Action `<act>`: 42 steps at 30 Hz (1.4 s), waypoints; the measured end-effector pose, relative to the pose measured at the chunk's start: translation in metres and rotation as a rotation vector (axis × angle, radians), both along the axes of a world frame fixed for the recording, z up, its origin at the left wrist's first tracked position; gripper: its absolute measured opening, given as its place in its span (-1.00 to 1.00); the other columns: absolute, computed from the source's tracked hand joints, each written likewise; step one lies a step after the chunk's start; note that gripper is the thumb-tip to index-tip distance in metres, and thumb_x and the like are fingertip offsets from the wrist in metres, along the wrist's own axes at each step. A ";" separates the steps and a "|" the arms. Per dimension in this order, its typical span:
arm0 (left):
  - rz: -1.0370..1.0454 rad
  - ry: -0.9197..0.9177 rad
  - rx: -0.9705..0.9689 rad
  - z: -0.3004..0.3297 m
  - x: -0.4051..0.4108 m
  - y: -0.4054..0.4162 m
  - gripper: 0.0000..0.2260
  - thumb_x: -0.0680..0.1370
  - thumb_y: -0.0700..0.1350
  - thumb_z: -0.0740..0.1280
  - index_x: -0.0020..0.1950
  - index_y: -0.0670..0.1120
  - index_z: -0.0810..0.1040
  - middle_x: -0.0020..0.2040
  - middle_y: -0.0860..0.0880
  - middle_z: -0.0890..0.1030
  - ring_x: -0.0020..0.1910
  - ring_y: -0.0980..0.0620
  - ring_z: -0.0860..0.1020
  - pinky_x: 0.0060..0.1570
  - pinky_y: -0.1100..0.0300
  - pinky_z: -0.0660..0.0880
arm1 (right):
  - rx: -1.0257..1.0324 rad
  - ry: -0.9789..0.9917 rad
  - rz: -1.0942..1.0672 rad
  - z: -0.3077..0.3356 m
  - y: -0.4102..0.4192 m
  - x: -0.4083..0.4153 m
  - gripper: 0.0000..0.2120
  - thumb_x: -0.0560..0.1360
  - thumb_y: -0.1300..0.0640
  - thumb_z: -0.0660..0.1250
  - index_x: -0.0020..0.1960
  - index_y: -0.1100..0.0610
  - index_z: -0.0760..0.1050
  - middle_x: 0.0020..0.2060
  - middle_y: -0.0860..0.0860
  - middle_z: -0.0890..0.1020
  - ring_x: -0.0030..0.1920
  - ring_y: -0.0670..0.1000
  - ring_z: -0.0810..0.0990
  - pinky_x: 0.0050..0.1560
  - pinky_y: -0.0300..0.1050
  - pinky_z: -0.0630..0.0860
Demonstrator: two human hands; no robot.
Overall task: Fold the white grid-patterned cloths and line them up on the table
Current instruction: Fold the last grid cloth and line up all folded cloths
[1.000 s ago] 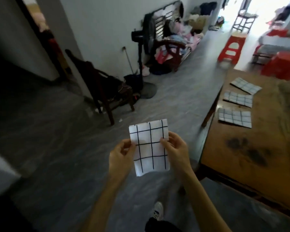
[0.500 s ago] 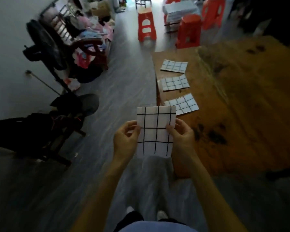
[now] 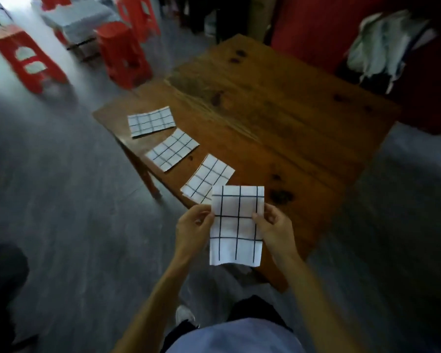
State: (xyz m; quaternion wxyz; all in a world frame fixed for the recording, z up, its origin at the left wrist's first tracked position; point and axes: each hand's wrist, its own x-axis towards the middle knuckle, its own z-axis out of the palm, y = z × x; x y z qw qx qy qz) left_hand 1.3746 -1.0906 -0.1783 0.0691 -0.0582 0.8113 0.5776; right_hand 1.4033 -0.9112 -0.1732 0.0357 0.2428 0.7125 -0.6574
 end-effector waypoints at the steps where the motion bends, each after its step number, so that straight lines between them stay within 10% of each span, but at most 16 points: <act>1: -0.050 -0.010 -0.006 -0.002 -0.009 -0.001 -0.87 0.54 -0.17 0.34 0.05 0.02 0.56 -0.06 0.10 0.59 -0.03 0.17 0.58 0.05 0.13 0.57 | -0.009 -0.008 -0.047 -0.001 -0.003 0.003 -0.79 0.54 0.14 0.36 0.16 0.01 0.54 0.02 -0.07 0.67 0.00 -0.08 0.66 0.02 -0.06 0.63; 12: -0.376 -0.136 -0.151 -0.045 -0.102 0.050 -0.85 0.56 -0.14 0.33 0.13 -0.05 0.56 -0.03 0.08 0.60 -0.03 0.17 0.56 -0.04 0.34 0.48 | -0.034 -0.162 -0.435 -0.037 0.027 -0.033 -0.79 0.54 0.20 0.35 0.16 0.03 0.51 -0.10 -0.20 0.61 -0.17 -0.31 0.58 -0.30 -0.48 0.45; 17: -0.441 -0.275 -0.339 -0.069 -0.155 0.070 -0.78 0.57 -0.12 0.31 0.21 -0.03 0.53 0.08 0.07 0.59 0.04 0.09 0.56 0.06 0.15 0.54 | 0.083 -0.225 -0.516 -0.071 0.053 -0.079 -0.61 0.56 0.12 0.33 0.37 0.06 0.42 0.18 -0.07 0.57 0.08 -0.18 0.53 -0.09 -0.42 0.38; 25: -0.516 -0.288 -0.483 -0.086 -0.166 0.078 -0.69 0.58 -0.14 0.28 0.33 -0.08 0.47 0.24 -0.02 0.55 0.10 0.13 0.50 0.03 0.36 0.36 | 0.293 -0.364 -0.465 -0.101 0.040 -0.079 -0.67 0.58 0.17 0.29 0.33 0.05 0.45 0.20 -0.06 0.56 0.06 -0.15 0.53 -0.04 -0.37 0.44; 32: -0.648 -0.197 -0.451 -0.098 -0.178 0.101 -0.73 0.59 -0.19 0.26 0.29 -0.14 0.51 0.10 0.02 0.57 -0.36 0.34 0.37 -0.43 0.60 0.34 | 0.456 -0.440 -0.425 -0.104 0.025 -0.085 -0.64 0.60 0.21 0.25 0.39 0.12 0.43 0.24 0.03 0.53 0.03 -0.13 0.50 0.01 -0.29 0.45; 42: -0.728 -0.182 -0.453 -0.099 -0.184 0.098 -0.74 0.56 -0.19 0.32 0.25 -0.10 0.54 0.17 -0.01 0.60 0.01 0.22 0.47 -0.23 0.54 0.31 | 0.473 -0.474 -0.409 -0.109 0.003 -0.070 -0.62 0.58 0.24 0.26 0.39 0.11 0.43 0.27 0.04 0.47 -0.20 -0.16 0.51 -0.25 -0.43 0.39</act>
